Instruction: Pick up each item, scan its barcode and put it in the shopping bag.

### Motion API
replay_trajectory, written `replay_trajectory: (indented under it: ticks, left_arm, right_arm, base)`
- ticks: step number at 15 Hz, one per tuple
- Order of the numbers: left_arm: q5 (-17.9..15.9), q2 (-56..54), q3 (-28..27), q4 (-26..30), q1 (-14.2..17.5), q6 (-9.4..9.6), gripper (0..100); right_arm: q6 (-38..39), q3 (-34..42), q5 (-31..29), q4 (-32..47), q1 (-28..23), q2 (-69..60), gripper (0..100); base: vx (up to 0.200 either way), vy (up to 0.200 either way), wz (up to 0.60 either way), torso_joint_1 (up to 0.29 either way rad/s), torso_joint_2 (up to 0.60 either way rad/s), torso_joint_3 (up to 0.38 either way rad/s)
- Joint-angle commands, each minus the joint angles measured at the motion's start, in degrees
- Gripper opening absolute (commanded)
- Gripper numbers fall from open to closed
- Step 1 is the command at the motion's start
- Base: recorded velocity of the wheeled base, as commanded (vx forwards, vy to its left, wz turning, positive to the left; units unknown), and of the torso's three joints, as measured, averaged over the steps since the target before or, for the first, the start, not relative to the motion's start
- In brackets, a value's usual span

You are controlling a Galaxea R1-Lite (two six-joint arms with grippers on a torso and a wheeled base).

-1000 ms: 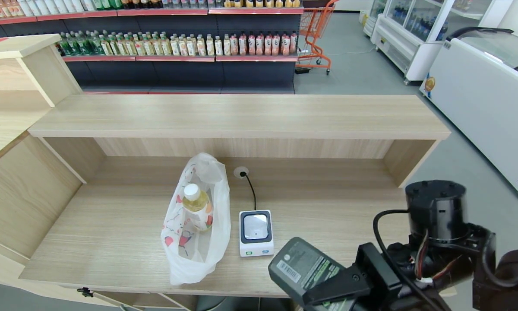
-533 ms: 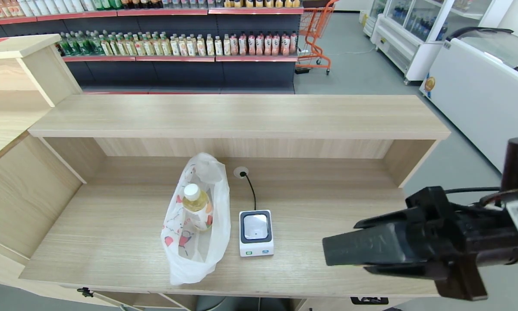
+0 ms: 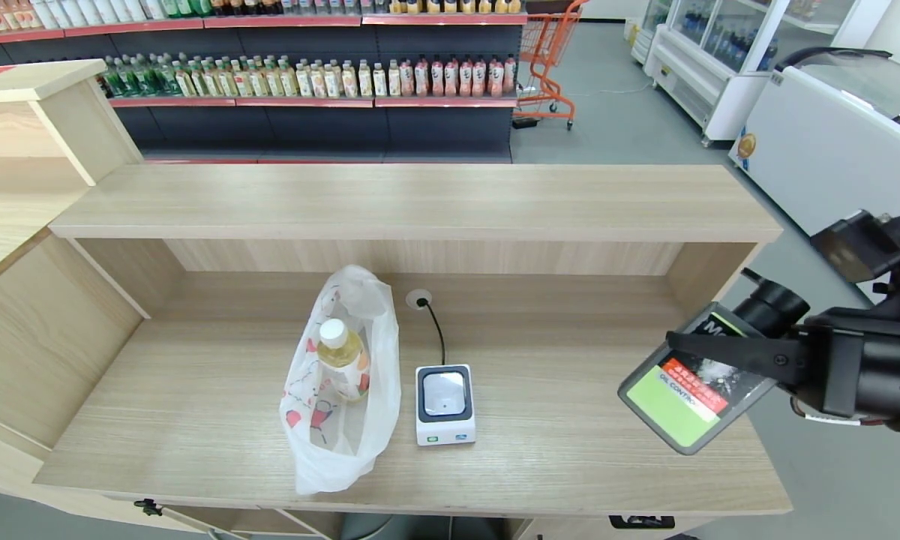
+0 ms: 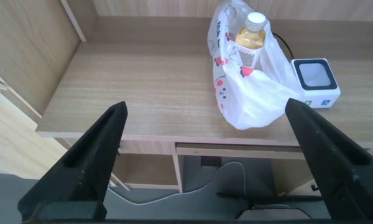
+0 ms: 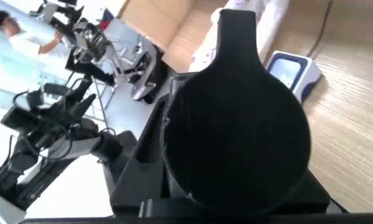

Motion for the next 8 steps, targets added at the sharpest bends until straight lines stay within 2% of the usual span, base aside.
replay_trajectory:
  ticks: [1, 8]
  left_arm:
    - [0.0, 0.0, 0.0, -0.01, -0.04, 0.0, 100]
    - [0.0, 0.0, 0.0, -0.01, -0.04, 0.0, 100]
  right_arm:
    - [0.29, -0.13, -2.0, -0.07, -0.31, 4.08, 0]
    - [0.29, 3.13, -2.79, -0.07, -3.21, 4.44, 0]
  base:
    - [0.0, 0.0, 0.0, 0.0, 0.0, 0.0]
    - [0.0, 0.0, 0.0, 0.0, 0.0, 0.0]
